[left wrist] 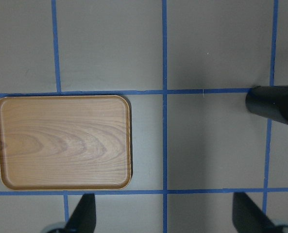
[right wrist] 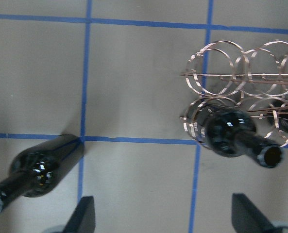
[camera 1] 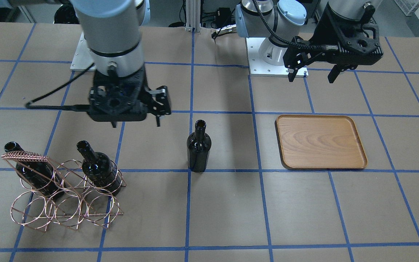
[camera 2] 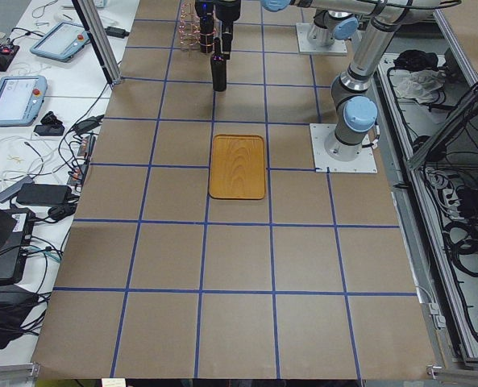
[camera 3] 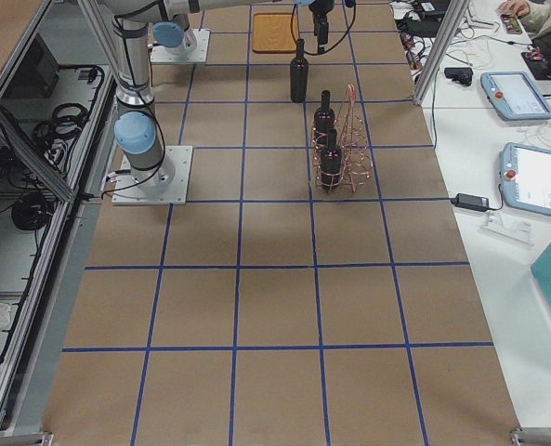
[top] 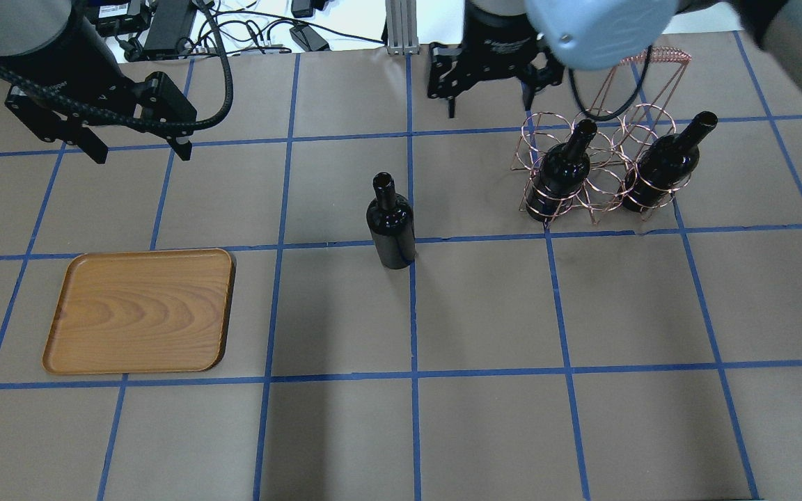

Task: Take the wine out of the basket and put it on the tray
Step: 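Open the right gripper and raise it back above the rack, then reach the left gripper over the standing bottle and grasp its neck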

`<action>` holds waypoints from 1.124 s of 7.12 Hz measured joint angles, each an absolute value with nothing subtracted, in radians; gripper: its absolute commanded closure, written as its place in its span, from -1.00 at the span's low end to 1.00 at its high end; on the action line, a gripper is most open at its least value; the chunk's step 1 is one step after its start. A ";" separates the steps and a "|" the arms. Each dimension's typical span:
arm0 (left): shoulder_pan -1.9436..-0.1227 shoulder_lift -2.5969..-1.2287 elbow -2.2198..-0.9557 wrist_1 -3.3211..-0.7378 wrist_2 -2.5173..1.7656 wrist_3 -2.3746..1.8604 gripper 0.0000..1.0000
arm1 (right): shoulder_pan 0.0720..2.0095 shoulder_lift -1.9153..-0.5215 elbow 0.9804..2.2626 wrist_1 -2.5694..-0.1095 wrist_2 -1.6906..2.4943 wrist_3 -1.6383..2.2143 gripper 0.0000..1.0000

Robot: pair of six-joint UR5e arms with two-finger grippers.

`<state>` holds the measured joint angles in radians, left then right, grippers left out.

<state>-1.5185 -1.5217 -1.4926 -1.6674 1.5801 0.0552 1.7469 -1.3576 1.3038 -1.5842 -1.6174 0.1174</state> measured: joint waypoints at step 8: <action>-1.637 -1.603 -1.487 -1.579 1.565 -0.219 -1.00 | 1.622 -1.518 1.458 -1.543 -1.650 -0.092 -1.00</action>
